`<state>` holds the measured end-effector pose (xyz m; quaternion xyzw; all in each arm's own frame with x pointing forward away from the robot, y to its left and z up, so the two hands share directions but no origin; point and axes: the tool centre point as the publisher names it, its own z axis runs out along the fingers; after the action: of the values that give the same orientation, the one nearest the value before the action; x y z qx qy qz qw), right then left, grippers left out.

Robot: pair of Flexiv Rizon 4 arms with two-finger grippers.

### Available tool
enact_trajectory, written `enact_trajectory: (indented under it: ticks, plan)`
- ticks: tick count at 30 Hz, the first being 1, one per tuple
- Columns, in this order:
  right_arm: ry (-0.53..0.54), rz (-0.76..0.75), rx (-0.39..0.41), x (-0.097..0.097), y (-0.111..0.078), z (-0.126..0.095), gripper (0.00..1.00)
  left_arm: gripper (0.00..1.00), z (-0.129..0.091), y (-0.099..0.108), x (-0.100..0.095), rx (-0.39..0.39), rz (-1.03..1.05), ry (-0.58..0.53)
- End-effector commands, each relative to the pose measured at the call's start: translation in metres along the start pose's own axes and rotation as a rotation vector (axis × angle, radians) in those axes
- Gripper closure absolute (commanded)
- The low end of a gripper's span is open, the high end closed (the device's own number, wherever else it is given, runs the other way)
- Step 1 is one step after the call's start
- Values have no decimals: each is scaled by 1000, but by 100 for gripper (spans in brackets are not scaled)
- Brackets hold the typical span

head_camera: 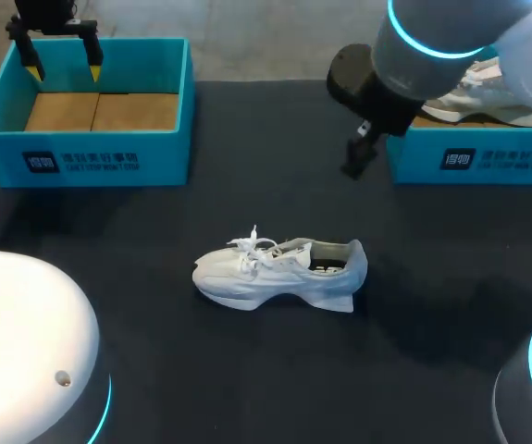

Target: Take the shoe out of the shoebox, open the shoe tongue, remove and reinsert the insole, then place the shoe into the shoebox

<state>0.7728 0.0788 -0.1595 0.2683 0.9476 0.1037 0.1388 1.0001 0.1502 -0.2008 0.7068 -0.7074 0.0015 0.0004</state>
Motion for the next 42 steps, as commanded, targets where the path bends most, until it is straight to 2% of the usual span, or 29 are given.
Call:
enact_trajectory:
  ticks: [1, 20, 25, 27, 34, 42]
  plan:
    - [56, -107, -162, -3, -8, 3, 0, 0, 0, 0, 0, -1, 0, -1]
    - [56, -107, -162, -3, -8, 3, 0, 0, 0, 0, 0, -1, 0, -1]
    - [95, -155, -241, -5, -12, 6, 0, 0, 0, 0, 0, -1, 0, -1]
    - [138, -181, -305, -2, -19, 11, 0, 0, 0, 0, 0, -1, 0, -1]
    - [208, -243, -366, 8, -42, 23, 0, 0, 0, 0, 0, -1, 0, -1]
    - [196, -230, -443, 12, -79, 46, 0, 0, 0, 0, 0, -1, 0, -1]
